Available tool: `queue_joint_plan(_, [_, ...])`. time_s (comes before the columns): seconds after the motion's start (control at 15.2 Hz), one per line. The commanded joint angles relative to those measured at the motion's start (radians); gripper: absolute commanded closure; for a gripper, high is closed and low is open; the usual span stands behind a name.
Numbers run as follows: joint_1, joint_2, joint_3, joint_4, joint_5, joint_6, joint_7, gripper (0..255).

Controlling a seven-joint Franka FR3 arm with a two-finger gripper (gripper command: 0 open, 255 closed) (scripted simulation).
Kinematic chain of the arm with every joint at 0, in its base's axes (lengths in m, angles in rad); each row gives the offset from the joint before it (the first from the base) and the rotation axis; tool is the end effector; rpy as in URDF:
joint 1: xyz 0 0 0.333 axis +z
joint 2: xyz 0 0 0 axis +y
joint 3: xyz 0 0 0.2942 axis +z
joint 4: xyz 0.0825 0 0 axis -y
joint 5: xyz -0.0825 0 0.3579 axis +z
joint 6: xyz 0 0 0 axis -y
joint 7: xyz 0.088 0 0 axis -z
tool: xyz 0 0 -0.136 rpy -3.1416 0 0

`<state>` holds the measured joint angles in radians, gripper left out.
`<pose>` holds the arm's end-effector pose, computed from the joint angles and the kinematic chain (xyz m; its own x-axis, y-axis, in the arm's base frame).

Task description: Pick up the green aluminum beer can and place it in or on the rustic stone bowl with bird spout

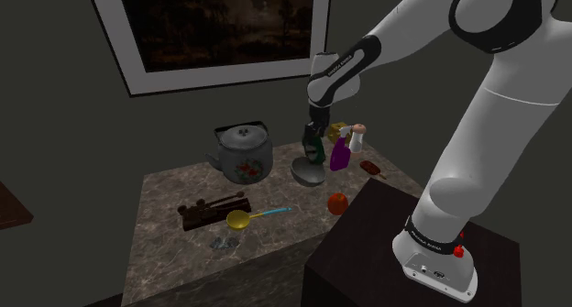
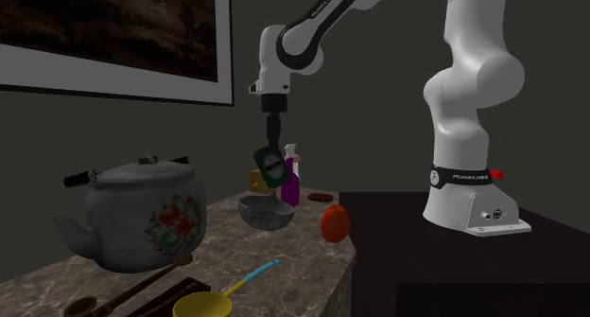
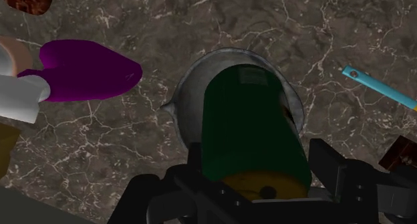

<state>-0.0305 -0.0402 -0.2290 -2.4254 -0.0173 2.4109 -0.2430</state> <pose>0.4520 -0.1200 0.2924 0.9997 -0.0036 0.0233 -0.0038 -1.0000 0.0086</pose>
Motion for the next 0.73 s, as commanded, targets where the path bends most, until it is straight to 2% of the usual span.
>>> queue_joint_plan(0.0, [0.001,0.019,0.001,-0.011,0.006,0.031,-0.002,255])
queue_joint_plan(0.4, [0.002,0.085,0.002,-0.030,0.031,0.114,-0.020,255])
queue_joint_plan(0.66, [0.001,0.085,0.002,-0.030,0.031,0.114,-0.020,255])
